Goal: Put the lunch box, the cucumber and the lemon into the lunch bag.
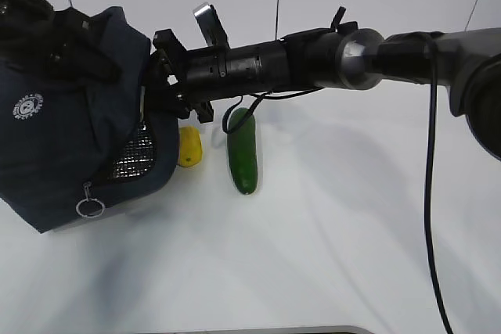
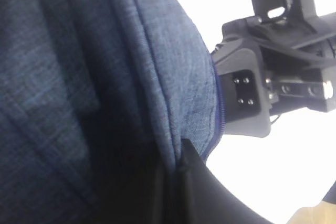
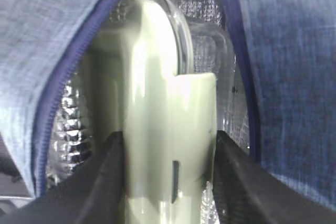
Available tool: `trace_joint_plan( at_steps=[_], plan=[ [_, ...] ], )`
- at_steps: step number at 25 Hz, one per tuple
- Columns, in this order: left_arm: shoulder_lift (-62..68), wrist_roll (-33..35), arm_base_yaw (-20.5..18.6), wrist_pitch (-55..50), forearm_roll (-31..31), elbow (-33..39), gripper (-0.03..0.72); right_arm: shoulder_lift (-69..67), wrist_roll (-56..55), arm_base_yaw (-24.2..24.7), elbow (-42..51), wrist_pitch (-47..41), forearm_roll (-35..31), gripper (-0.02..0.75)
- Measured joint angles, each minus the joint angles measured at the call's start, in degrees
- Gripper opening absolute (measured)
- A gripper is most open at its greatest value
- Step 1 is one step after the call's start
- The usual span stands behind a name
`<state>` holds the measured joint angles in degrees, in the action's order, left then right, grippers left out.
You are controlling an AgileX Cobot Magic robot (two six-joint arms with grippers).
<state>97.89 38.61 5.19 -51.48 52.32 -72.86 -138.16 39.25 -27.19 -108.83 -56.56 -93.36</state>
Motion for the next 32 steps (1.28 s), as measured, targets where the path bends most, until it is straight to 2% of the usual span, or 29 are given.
trace_joint_plan(
  at_steps=[25,32],
  plan=[
    [1.95,0.00,-0.02,1.68,0.18,0.00,0.001,-2.20,0.44,-1.89,-0.22,2.95,-1.41,0.381],
    [1.95,0.00,-0.02,1.68,0.18,0.00,0.001,-2.90,-1.33,-2.01,-0.32,1.63,0.42,0.393]
  ],
)
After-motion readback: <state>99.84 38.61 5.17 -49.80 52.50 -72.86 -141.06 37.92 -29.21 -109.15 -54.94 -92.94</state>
